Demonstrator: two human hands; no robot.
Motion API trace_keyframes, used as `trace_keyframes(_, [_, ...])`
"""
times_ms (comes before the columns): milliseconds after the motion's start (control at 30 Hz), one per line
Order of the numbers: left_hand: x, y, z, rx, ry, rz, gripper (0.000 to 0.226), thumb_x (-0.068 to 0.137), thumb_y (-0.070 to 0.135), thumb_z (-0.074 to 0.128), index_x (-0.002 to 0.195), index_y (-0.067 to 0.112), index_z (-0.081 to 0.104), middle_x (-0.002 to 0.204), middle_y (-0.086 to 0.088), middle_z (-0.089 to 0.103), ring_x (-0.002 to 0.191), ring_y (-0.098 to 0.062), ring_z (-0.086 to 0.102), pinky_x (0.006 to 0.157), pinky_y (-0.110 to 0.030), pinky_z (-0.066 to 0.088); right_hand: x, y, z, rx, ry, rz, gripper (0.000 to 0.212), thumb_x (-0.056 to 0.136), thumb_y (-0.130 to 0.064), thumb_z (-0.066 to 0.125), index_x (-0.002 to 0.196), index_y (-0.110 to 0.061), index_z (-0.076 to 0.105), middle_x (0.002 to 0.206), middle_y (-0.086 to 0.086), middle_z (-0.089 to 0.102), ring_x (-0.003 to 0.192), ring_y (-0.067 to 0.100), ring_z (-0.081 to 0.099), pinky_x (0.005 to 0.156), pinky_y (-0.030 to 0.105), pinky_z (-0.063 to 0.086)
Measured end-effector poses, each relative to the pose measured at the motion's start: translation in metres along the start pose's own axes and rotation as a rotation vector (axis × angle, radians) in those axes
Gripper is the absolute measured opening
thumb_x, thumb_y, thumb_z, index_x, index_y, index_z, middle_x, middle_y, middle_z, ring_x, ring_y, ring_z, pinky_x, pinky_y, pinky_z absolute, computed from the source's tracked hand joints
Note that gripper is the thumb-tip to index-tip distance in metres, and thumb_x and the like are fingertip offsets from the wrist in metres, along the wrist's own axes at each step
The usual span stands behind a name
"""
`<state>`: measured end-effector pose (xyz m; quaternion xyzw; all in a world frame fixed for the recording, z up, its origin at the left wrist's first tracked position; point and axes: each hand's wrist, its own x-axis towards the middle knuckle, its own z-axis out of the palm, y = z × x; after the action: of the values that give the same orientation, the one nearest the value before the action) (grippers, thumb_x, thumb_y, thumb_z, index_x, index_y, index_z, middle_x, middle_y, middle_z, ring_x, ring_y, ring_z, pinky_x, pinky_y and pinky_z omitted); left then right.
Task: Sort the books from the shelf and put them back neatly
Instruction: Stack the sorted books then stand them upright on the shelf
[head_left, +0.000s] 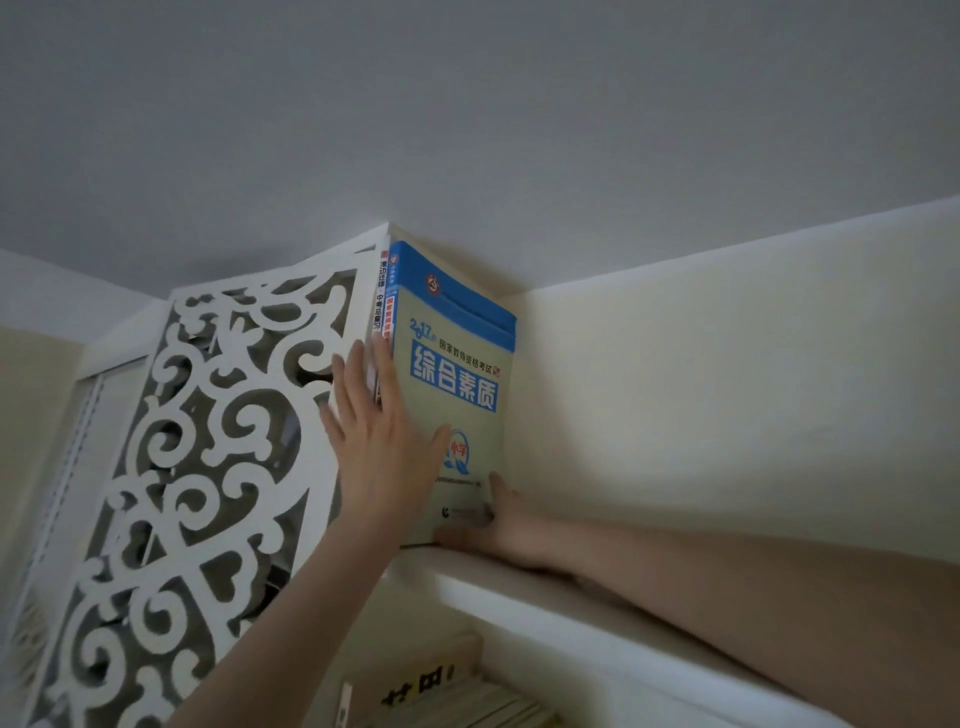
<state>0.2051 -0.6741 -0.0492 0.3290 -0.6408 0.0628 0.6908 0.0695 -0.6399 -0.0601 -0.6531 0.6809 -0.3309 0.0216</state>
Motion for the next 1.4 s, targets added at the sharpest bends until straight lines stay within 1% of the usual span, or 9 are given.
trace_keyframes(233, [-0.017,-0.026,0.004,-0.080,-0.063,0.081,0.119,0.076,0.007,0.072,0.148,0.038,-0.018,0.158,0.003,-0.006,0.145,-0.035,0.012,0.106,-0.066,0.029,0.005,0.003,0.002,0.140,-0.012,-0.011,0.143,0.056,-0.055,0.080,0.146,-0.024,-0.026,0.146,0.003,0.041,0.131,0.023,0.044,0.110,0.037,0.036])
trace_keyframes(500, [-0.016,-0.031,0.005,-0.034,-0.047,0.052,0.118,0.074,0.008,0.074,0.150,0.034,-0.012,0.159,-0.006,0.001,0.142,-0.032,0.021,0.103,-0.057,0.039,-0.008,-0.003,-0.003,0.279,0.050,-0.049,0.123,0.074,-0.025,0.082,0.148,-0.027,-0.017,0.143,0.007,0.045,0.128,0.026,0.047,0.110,0.041,0.038])
trace_keyframes(633, [-0.014,-0.031,-0.001,0.011,-0.083,0.037,0.116,0.076,0.012,0.074,0.151,0.031,-0.013,0.159,-0.009,0.000,0.143,-0.032,0.017,0.106,-0.055,0.037,-0.042,-0.015,-0.023,0.240,0.016,-0.052,0.113,0.081,-0.023,0.075,0.148,-0.022,-0.015,0.144,0.008,0.041,0.132,0.021,0.040,0.097,0.019,0.030])
trace_keyframes(767, [-0.013,-0.026,-0.009,0.054,-0.157,0.017,0.116,0.078,0.016,0.074,0.150,0.028,-0.016,0.158,-0.013,-0.004,0.144,-0.034,0.015,0.107,-0.057,0.035,-0.079,-0.025,-0.051,0.131,-0.002,-0.018,0.115,0.083,-0.030,0.073,0.148,-0.022,-0.021,0.147,0.012,0.035,0.134,0.021,0.036,0.092,0.016,0.026])
trace_keyframes(867, [-0.017,-0.022,-0.016,0.162,-0.208,-0.014,0.120,0.077,0.030,0.075,0.147,0.030,-0.023,0.158,-0.013,-0.015,0.146,-0.036,-0.006,0.111,-0.064,0.004,-0.109,-0.027,-0.065,0.100,0.007,0.015,0.117,0.081,-0.035,0.073,0.147,-0.027,-0.023,0.151,0.014,0.029,0.136,0.023,0.034,0.100,0.022,0.027])
trace_keyframes(967, [-0.025,0.007,-0.022,0.185,-0.137,0.062,0.113,0.076,0.035,0.076,0.153,0.024,-0.006,0.159,-0.017,-0.009,0.145,-0.035,-0.013,0.109,-0.056,-0.011,-0.135,-0.024,-0.080,0.085,0.037,0.039,0.117,0.080,-0.038,0.074,0.147,-0.031,-0.023,0.153,0.016,0.024,0.138,0.024,0.032,0.109,0.029,0.027])
trace_keyframes(1067, [-0.039,0.061,-0.028,0.057,-0.066,0.249,0.079,0.078,0.018,0.074,0.145,0.015,0.032,0.153,-0.021,0.017,0.143,-0.039,0.012,0.116,-0.053,0.005,-0.159,-0.023,-0.096,0.091,0.079,0.048,0.116,0.081,-0.036,0.074,0.147,-0.031,-0.021,0.153,0.014,0.023,0.137,0.022,0.032,0.106,0.028,0.033])
trace_keyframes(1200, [-0.063,0.134,-0.050,-0.333,-0.257,0.178,0.040,0.087,0.009,0.062,0.126,0.014,0.056,0.134,-0.008,0.050,0.127,-0.025,0.039,0.105,-0.031,0.029,-0.202,-0.029,-0.120,0.037,0.122,0.032,0.112,0.081,-0.030,0.075,0.148,-0.032,-0.015,0.145,0.012,0.032,0.125,0.019,0.043,0.088,0.020,0.037])
trace_keyframes(1400, [-0.112,0.227,-0.098,-0.770,-0.516,0.187,0.027,0.089,0.009,0.057,0.111,0.024,0.062,0.098,0.015,0.068,0.095,0.006,0.061,0.083,-0.008,0.044,-0.306,-0.029,-0.157,-0.043,0.240,0.013,0.107,0.076,-0.022,0.080,0.146,-0.039,0.001,0.129,-0.001,0.041,0.103,0.007,0.057,0.087,0.019,0.046])
